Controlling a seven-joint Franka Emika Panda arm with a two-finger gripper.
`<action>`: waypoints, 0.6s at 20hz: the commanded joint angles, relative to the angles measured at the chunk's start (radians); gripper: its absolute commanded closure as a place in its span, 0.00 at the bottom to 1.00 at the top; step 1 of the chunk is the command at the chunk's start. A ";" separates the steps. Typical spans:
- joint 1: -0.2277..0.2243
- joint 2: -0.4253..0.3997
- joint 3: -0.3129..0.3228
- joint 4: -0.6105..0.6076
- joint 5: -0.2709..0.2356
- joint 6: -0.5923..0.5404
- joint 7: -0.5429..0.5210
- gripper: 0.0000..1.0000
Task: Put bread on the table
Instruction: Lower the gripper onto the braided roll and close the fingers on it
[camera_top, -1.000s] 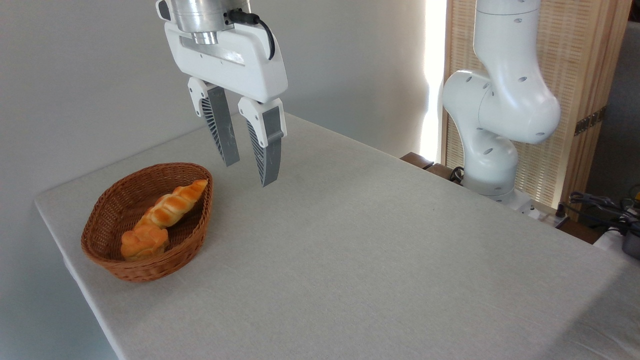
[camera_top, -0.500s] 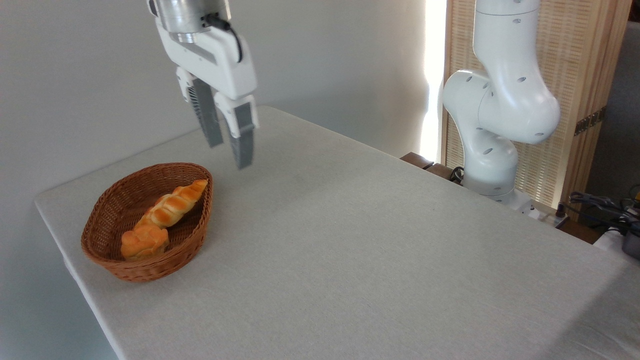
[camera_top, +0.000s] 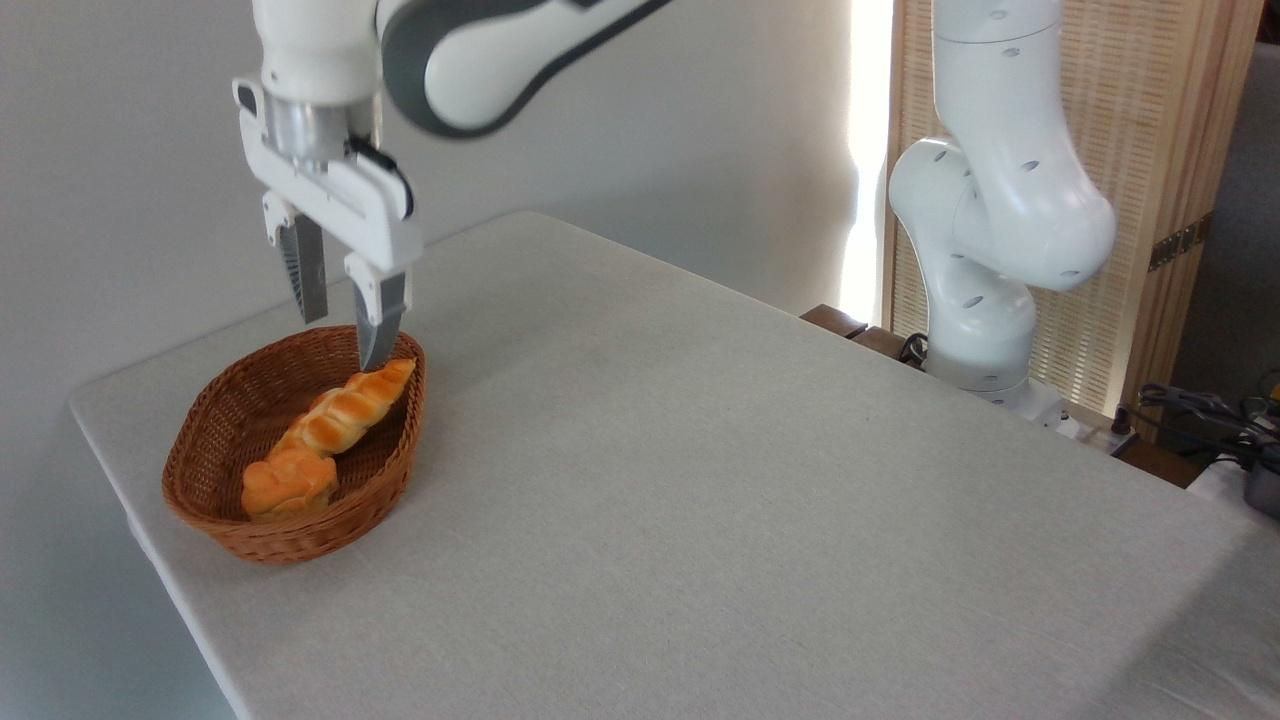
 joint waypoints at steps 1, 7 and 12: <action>-0.027 0.016 0.008 -0.032 -0.006 0.087 -0.007 0.00; -0.050 0.029 0.008 -0.038 0.096 0.090 0.096 0.00; -0.059 0.045 0.008 -0.049 0.118 0.095 0.145 0.00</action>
